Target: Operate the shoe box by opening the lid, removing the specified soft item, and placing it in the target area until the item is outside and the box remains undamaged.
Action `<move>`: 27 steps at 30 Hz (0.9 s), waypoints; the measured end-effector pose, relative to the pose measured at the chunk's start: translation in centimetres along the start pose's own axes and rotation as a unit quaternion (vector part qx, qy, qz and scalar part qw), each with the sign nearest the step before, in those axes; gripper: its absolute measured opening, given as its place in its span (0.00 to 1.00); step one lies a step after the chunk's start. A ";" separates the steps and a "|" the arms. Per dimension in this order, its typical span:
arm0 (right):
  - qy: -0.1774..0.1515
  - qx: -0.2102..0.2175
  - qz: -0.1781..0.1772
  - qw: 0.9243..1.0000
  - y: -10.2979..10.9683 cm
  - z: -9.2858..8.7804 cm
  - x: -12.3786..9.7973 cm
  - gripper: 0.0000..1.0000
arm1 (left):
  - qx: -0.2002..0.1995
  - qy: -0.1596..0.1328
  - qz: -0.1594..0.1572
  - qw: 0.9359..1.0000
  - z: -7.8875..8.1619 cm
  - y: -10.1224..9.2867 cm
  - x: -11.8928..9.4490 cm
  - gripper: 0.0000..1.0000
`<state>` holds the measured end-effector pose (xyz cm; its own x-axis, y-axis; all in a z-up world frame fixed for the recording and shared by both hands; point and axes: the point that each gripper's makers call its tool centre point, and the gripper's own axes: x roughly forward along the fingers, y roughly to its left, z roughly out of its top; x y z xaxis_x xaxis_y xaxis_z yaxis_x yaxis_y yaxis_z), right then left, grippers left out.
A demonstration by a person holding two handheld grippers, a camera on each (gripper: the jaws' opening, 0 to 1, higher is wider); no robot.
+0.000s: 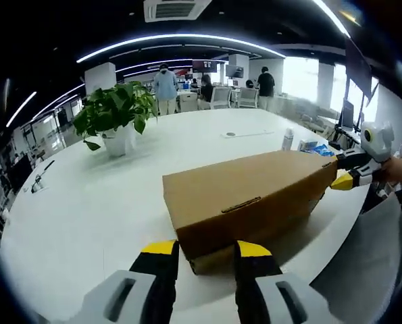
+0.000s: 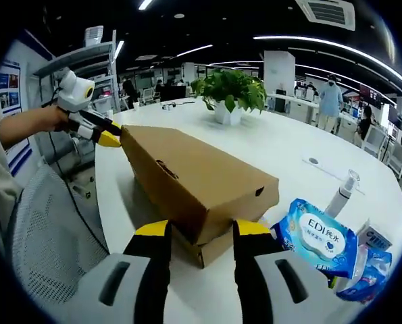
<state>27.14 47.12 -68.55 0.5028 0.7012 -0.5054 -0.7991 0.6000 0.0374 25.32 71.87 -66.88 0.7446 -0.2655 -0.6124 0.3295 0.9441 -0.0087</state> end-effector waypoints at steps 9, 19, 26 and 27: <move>0.010 0.014 0.006 1.000 0.1 -0.9 0.5 0.36 | -0.011 0.011 -0.002 1.000 -1.3 0.4 1.0 0.31; 0.021 0.019 0.003 1.000 -0.1 -1.9 1.2 0.34 | -0.017 0.025 -0.002 1.000 -2.4 0.3 1.9 0.31; 0.028 0.016 0.002 0.999 -0.2 -2.5 1.6 0.34 | -0.018 0.035 -0.004 0.999 -3.0 0.2 2.5 0.31; 0.030 0.015 0.002 0.999 -0.1 -2.6 1.6 0.34 | -0.017 0.037 -0.004 0.999 -3.1 0.2 2.5 0.31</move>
<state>27.22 47.17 -71.60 0.4790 0.6799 -0.5552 -0.7901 0.6095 0.0648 25.46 71.95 -70.87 0.6970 -0.2597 -0.6684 0.3142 0.9485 -0.0409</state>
